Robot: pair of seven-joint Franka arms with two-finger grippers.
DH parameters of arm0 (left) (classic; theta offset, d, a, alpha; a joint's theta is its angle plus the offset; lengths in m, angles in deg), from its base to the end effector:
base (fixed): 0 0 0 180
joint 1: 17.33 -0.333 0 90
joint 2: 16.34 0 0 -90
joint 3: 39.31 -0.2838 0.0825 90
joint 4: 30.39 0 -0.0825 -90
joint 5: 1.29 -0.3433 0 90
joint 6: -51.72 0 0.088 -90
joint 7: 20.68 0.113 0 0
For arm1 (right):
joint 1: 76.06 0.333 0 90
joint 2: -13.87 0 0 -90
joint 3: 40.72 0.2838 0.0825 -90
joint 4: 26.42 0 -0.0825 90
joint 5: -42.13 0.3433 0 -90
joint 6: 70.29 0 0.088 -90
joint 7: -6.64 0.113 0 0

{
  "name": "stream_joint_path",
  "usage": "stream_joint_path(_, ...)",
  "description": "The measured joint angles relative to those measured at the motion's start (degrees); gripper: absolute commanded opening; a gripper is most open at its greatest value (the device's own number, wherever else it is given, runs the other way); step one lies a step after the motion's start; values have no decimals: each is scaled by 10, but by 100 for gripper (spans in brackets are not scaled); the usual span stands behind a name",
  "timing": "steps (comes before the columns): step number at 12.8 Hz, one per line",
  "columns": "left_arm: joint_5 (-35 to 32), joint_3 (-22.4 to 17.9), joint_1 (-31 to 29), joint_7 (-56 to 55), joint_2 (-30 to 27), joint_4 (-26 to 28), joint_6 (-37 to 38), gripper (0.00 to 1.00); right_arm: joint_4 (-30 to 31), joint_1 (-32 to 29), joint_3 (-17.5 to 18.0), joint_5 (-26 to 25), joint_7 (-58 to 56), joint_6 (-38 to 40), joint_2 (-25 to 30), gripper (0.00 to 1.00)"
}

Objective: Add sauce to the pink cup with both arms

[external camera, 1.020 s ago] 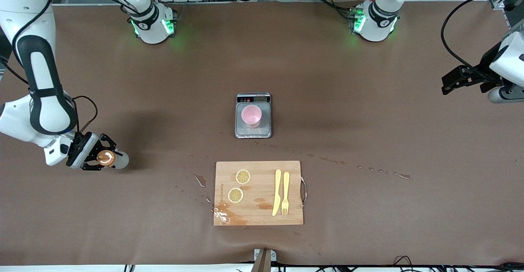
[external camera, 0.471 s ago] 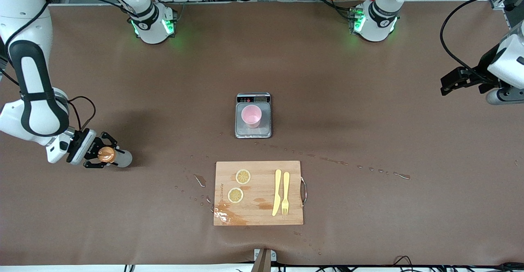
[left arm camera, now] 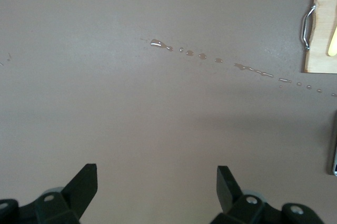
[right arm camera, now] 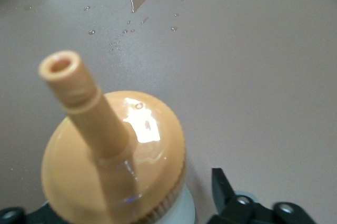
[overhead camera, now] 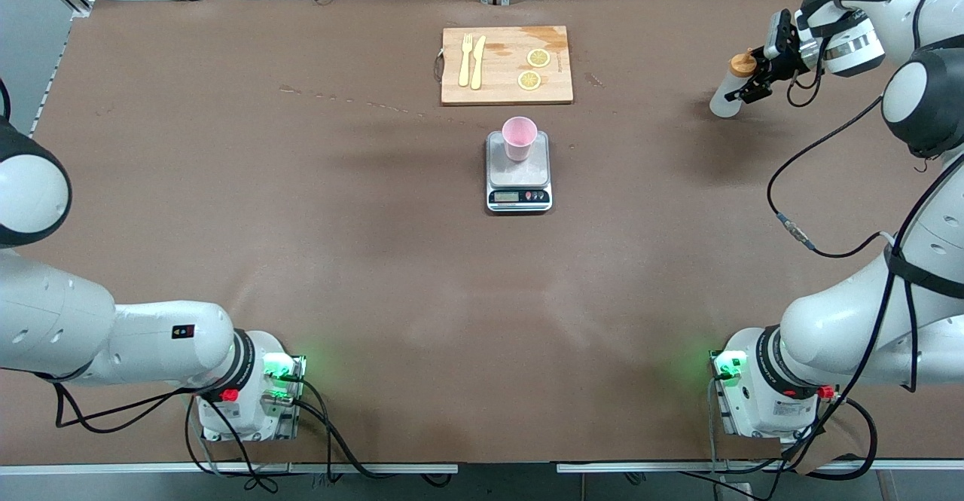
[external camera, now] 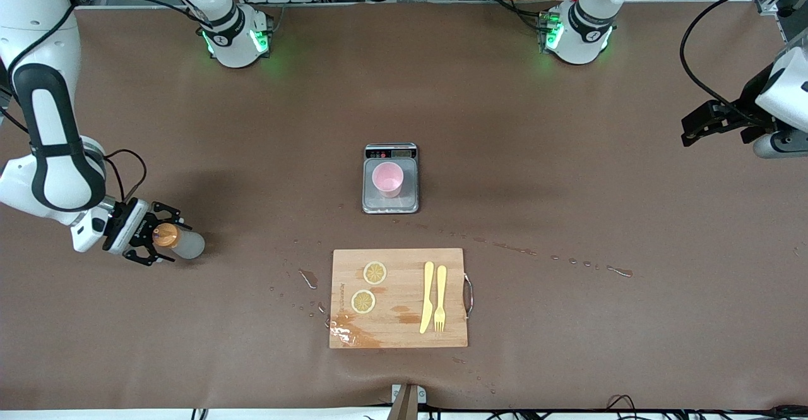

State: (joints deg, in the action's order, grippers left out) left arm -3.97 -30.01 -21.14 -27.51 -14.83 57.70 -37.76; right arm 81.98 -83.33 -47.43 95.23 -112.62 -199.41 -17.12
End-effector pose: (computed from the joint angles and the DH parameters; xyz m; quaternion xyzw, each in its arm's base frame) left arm 0.5186 -0.0434 0.5865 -0.9997 -0.0119 -0.0014 0.0212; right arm 0.5687 -0.1129 0.2088 -0.7913 -0.5319 -0.2405 0.1821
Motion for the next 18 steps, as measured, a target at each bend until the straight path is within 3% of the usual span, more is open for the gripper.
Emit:
stream_joint_path(2,0,0,0,0,0,0,2,100,-2,-6,-3,-17,-8,-1,2,100)
stream_joint_path(10,0,0,0,0,-2,-10,8,100,-32,-23,-21,-205,13,1,48,100)
stream_joint_path(14,0,0,0,0,-2,-10,10,100,-56,-23,-18,-311,178,68,95,100)
stream_joint_path(18,0,0,0,0,-2,-9,12,100,-135,-23,-8,-376,341,187,114,100)
